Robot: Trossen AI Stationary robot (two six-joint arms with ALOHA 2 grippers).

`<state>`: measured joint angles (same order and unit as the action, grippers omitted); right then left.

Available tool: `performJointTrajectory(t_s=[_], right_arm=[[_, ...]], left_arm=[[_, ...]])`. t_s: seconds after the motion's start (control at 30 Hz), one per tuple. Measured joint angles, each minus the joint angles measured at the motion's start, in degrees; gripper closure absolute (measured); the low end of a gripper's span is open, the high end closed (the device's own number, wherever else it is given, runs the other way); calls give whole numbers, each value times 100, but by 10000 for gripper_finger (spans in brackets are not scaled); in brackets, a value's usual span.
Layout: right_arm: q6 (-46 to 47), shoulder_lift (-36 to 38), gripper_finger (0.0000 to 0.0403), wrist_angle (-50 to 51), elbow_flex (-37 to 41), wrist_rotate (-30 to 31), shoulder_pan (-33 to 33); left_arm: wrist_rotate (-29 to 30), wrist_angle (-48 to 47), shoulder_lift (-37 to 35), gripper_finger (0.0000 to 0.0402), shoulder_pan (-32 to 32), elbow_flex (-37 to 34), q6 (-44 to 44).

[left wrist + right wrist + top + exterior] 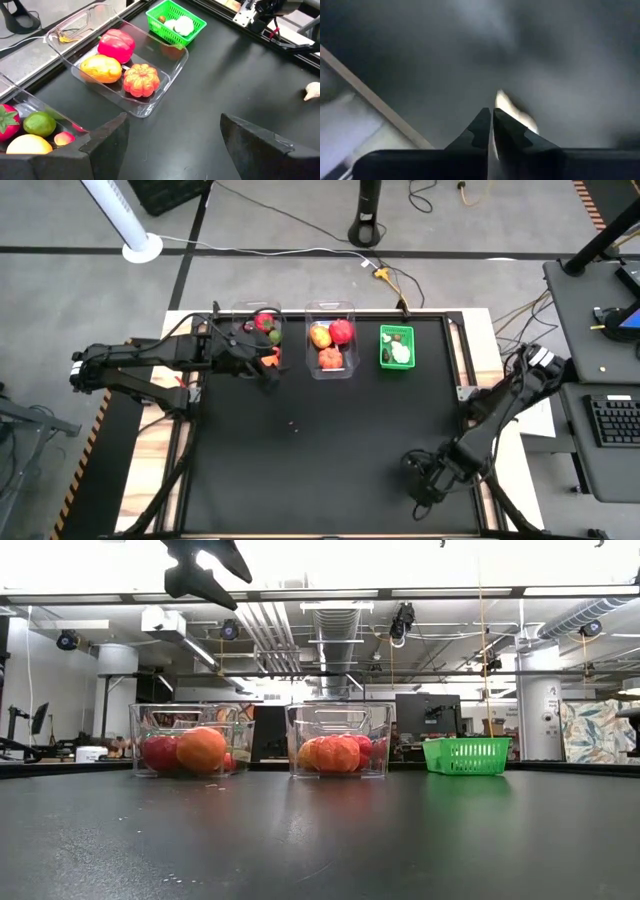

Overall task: Sort produce into baskets
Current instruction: Put the white garlic into the green bin

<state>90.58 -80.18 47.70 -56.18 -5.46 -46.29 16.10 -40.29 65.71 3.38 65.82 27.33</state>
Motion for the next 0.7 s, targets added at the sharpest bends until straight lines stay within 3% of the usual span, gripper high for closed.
performJointTrajectory(t_s=[0.17, 0.47, 0.7], right_arm=[[323, 216, 330, -175, 282, -1296, 16], [99, -89, 172, -177, 301, -1276, 21], [-224, -648, 119, -230, 325, -1273, 38]], left_arm=[[-2, 0, 0, 109, -2, 0, -188], [-2, -2, 0, 109, 0, 0, -201], [-2, 0, 0, 109, -2, 0, -238]])
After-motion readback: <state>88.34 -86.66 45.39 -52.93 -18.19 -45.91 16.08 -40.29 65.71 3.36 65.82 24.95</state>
